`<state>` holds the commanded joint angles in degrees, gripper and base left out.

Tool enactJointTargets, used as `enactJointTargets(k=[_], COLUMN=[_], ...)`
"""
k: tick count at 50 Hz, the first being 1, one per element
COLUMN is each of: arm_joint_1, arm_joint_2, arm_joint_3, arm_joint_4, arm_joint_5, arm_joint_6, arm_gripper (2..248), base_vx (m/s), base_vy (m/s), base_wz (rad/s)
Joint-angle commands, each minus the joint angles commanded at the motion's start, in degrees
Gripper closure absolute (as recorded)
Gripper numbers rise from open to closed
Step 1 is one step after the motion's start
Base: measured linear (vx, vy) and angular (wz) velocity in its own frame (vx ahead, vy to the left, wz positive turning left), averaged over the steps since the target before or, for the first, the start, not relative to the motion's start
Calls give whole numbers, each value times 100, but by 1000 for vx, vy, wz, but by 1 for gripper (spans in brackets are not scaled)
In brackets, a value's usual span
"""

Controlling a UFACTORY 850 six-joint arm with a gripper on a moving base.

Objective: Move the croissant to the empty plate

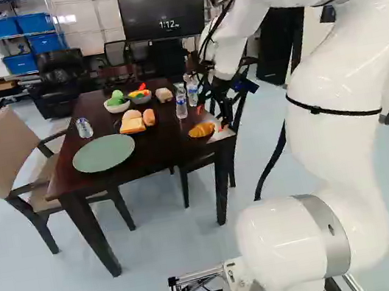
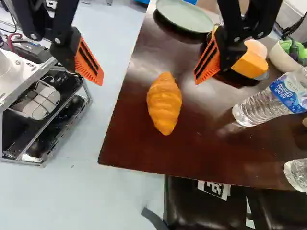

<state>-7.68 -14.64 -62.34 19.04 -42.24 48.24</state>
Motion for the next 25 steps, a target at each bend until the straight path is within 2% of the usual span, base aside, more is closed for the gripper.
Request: enactJointTargets(k=[6,25], arm_joint_1=[0,0], arm_joint_2=[-119,-119], arm_joint_3=[-27,-27], arm_joint_4=[0,0], arm_joint_5=[0,0], arm_joint_6=[0,0], arm_gripper=[3,3], base_vx=[0,0], base_vy=[0,0], base_wz=[0,0])
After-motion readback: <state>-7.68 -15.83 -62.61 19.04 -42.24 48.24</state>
